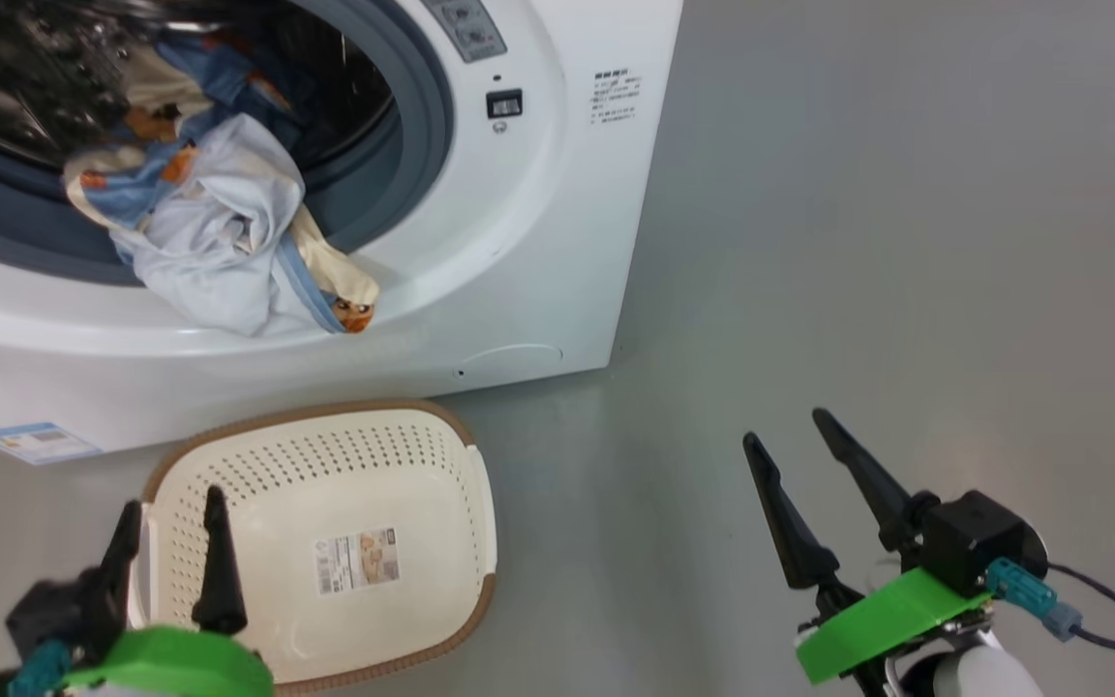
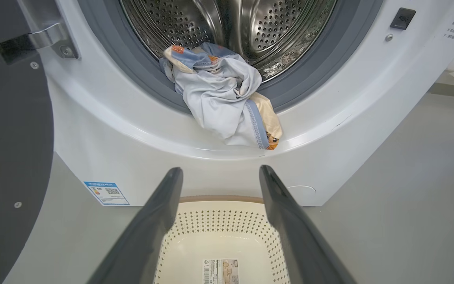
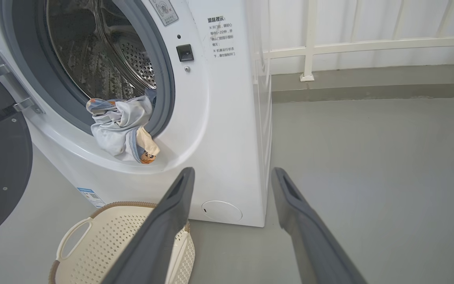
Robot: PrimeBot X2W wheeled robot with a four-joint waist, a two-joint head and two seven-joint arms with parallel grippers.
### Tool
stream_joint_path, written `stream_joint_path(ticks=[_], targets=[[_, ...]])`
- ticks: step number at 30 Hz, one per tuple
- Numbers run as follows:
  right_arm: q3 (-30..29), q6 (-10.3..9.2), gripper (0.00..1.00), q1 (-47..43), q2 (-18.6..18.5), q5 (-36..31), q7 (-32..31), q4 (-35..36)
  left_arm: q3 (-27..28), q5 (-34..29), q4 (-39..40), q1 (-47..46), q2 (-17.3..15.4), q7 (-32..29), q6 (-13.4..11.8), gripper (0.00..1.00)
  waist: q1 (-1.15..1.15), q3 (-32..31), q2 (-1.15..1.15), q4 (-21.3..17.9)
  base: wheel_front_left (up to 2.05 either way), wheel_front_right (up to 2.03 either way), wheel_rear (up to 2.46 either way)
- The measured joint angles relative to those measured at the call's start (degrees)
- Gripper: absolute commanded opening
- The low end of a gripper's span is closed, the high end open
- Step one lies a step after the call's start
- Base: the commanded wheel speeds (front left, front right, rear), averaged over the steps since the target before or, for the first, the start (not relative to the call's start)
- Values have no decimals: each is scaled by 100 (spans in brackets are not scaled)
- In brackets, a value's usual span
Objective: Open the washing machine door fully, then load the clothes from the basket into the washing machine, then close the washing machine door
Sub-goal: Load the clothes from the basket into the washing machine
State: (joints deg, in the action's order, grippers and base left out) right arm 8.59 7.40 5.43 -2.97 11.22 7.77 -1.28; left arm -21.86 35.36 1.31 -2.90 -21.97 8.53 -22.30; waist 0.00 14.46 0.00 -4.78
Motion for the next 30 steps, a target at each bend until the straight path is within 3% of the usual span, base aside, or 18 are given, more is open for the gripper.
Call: stream_joint_path(ticks=[16,30], targets=[[199,0,100,670,-1,199,301,-99,19,383,-1881,-2122,43,-578,846,100,0,828,0,-289,0,0,0],[382,0,100,1045,-2,502,604,-399,129,416,-2625,-3529,-535,-1430,1100,100,0,1400,0,-853,0,0,0]])
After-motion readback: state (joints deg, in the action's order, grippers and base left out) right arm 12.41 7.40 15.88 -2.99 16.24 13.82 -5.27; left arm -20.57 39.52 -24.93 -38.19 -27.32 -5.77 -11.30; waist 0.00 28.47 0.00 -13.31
